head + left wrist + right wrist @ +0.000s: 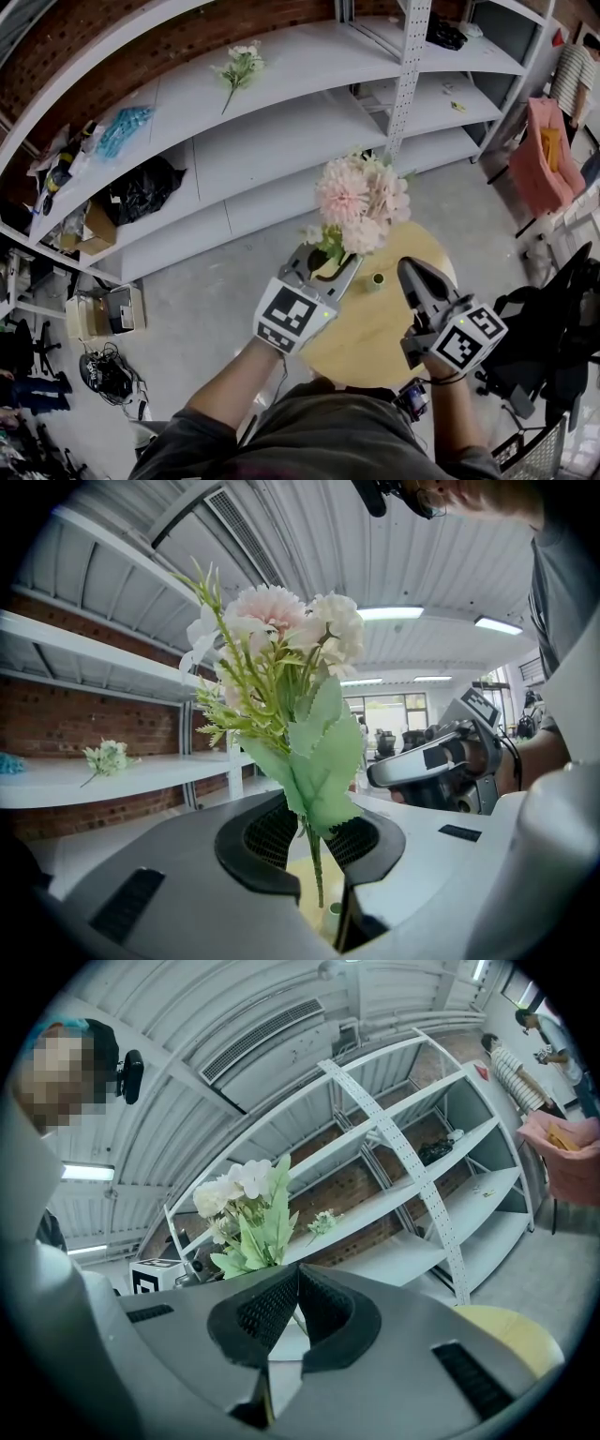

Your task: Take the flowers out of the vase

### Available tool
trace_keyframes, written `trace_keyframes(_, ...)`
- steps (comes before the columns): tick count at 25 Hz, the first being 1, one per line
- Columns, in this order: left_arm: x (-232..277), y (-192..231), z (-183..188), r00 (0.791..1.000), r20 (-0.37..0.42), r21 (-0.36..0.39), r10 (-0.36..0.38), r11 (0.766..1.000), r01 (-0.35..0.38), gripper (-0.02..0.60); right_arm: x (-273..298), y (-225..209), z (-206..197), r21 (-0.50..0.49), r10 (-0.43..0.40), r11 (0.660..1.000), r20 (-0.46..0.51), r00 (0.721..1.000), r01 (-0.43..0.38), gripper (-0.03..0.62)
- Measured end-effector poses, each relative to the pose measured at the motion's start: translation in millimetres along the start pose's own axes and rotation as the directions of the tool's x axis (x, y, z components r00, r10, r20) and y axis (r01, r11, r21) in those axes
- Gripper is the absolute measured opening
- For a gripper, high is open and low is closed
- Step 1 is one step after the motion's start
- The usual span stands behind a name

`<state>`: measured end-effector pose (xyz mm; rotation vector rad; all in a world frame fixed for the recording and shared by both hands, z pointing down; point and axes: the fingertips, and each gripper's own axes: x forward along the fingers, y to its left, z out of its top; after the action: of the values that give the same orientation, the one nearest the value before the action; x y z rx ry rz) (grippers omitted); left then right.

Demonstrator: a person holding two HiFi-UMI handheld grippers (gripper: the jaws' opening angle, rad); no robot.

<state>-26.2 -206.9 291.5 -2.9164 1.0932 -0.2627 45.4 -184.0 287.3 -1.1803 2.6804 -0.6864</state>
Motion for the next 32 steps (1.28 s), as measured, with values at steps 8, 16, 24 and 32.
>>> trace_keyframes(8, 6.0, -4.4, -3.5, 1.000, -0.010, -0.015, 0.006, 1.000, -0.006, 0.071, -1.2, -7.3, -2.7, 0.012, 0.006, 1.000, -0.013, 1.000, -0.005, 0.014)
trace_keyframes(16, 28.1, -30.4, -7.9, 1.000, -0.023, -0.006, 0.009, 1.000, -0.009, 0.071, -23.6, -29.8, -4.3, 0.024, 0.020, 1.000, -0.006, 1.000, -0.020, 0.015)
trace_keyframes(24, 28.2, -32.9, -8.5, 1.000, -0.030, -0.013, 0.004, 1.000, -0.004, 0.071, -21.2, -28.0, -5.6, 0.022, 0.028, 0.999, -0.021, 0.999, -0.028, 0.014)
trace_keyframes(32, 31.6, -37.9, -7.8, 0.999, -0.031, -0.014, 0.010, 1.000, -0.011, 0.071, -27.7, -31.5, -5.8, 0.024, 0.033, 0.999, -0.029, 0.999, -0.032, 0.014)
